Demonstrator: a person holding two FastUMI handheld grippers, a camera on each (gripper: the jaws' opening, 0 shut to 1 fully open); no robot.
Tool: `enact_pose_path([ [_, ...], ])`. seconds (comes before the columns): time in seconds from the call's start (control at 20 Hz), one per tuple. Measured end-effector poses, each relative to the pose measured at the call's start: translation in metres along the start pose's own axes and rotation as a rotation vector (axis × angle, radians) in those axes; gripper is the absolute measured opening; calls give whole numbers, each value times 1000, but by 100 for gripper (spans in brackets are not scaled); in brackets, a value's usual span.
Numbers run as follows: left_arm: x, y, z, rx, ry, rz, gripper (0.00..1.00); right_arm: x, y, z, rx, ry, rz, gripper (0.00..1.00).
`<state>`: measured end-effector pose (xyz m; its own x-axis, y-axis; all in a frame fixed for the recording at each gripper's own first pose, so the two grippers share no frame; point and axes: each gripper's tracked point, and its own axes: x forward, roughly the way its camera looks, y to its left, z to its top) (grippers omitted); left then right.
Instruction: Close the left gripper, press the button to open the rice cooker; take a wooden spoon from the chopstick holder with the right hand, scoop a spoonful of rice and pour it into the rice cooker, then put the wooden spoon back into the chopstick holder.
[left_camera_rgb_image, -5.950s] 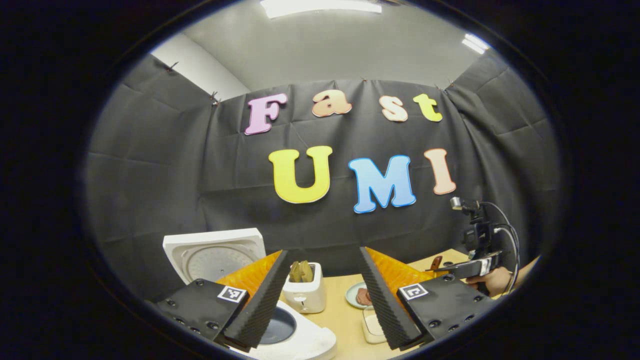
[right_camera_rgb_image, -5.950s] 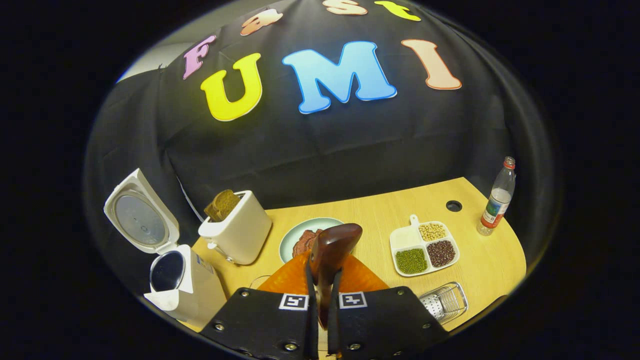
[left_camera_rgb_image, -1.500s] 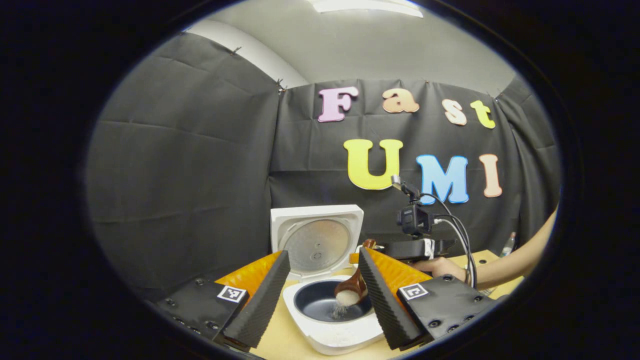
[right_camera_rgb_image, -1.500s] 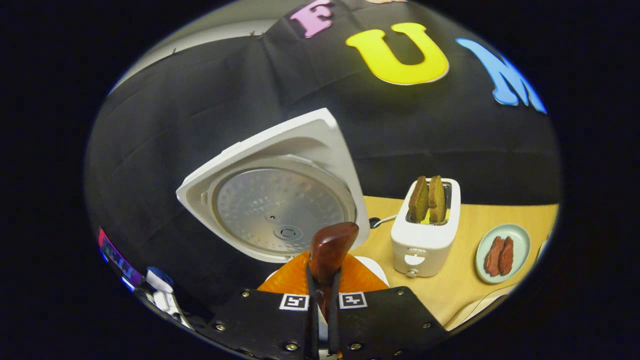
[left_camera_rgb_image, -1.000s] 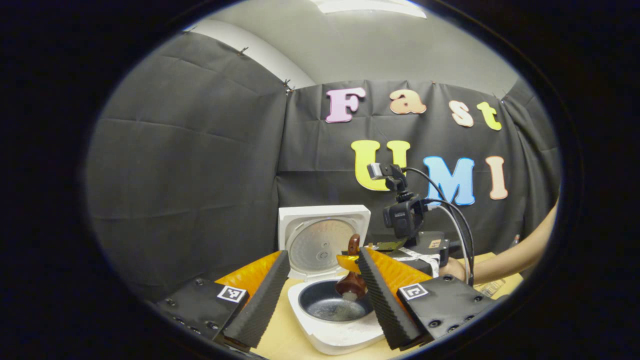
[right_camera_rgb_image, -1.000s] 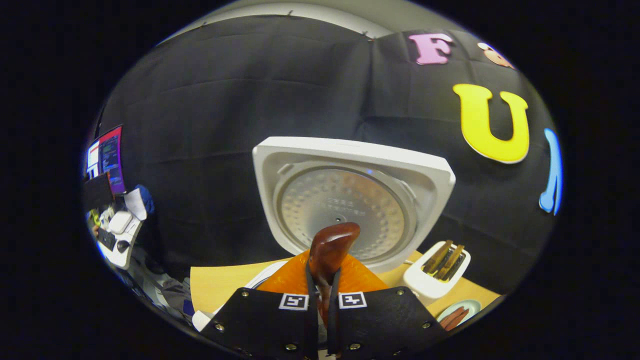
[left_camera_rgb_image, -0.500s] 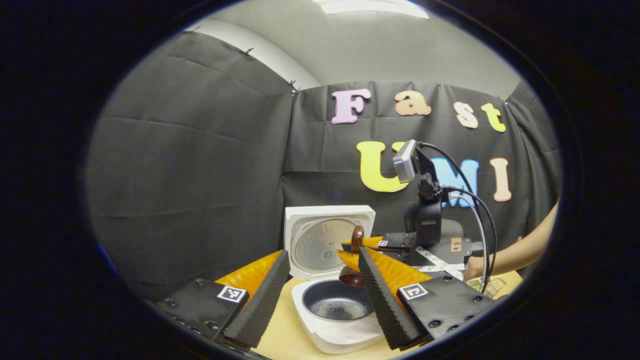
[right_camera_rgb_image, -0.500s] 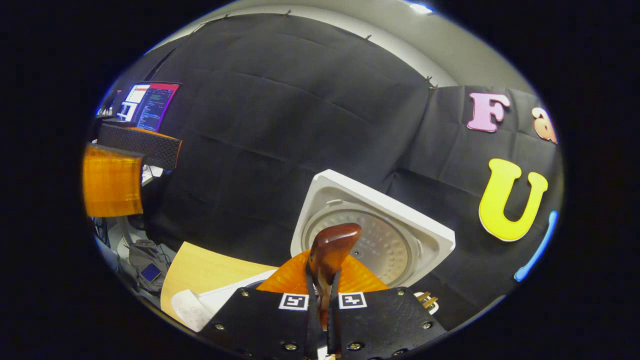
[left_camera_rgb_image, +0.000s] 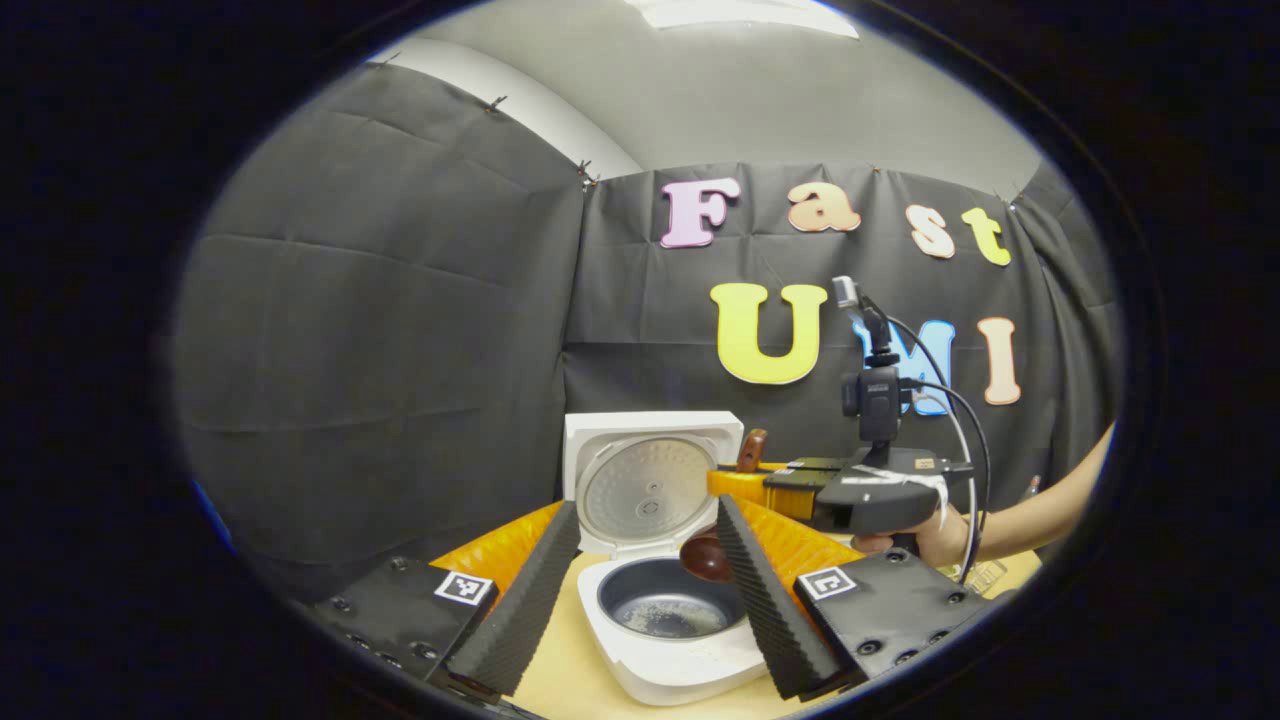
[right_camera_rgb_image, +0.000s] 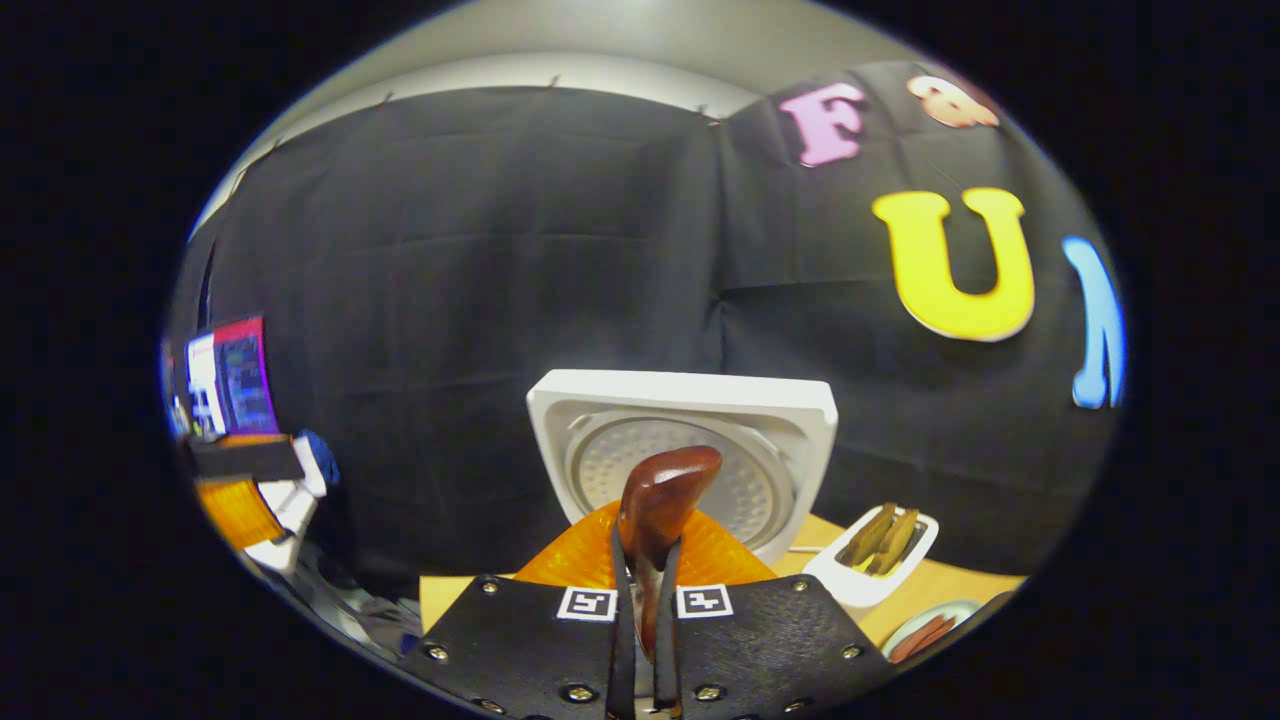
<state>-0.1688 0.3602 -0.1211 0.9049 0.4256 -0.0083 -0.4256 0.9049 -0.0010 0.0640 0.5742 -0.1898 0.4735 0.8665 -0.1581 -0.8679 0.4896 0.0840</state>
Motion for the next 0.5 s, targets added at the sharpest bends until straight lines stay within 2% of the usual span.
enact_pose_path([
  [0.1,0,-10,2,2,0,-13,92,-9,-27,2,131,-4,-46,7],
  [0.25,5,-28,9,0,-12,-42,92,-32,-58,5,333,-21,-77,7],
  [0.45,11,-64,13,-4,-7,-106,92,-70,-96,4,455,-55,-143,8],
  [0.5,12,-73,14,-3,-5,-125,95,-83,-104,10,478,-73,-153,8],
])
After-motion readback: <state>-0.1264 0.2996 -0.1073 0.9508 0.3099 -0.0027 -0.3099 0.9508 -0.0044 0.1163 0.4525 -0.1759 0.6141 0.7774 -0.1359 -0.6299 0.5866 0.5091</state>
